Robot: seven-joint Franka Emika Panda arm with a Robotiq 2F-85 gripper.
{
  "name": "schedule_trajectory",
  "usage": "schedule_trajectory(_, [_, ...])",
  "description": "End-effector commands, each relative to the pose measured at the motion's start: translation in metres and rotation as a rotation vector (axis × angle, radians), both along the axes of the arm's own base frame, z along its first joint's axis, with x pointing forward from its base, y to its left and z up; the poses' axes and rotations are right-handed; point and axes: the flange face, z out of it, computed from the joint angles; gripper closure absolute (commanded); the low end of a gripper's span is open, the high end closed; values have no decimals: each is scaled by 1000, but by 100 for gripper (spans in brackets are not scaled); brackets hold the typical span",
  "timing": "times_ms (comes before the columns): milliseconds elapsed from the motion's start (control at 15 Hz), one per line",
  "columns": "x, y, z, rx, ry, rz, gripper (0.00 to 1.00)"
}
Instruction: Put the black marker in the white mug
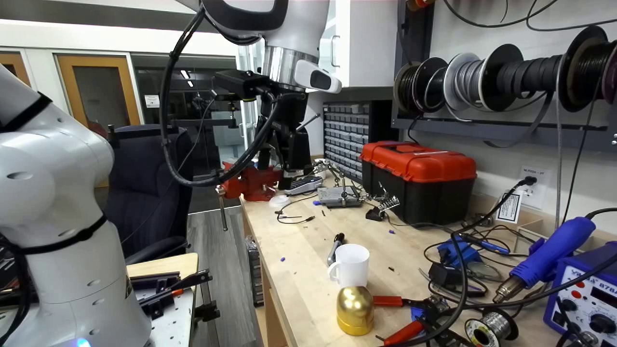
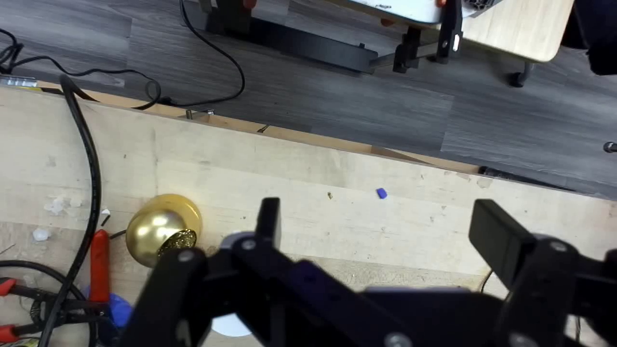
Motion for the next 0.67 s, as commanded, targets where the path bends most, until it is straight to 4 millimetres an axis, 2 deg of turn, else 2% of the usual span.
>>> schedule_trajectory(0, [0, 0, 0, 0, 1, 0, 0])
schedule_trajectory(333, [3, -1, 9, -41, -36, 0, 0])
schedule_trajectory(600, [16, 11, 35, -168, -123, 68, 0])
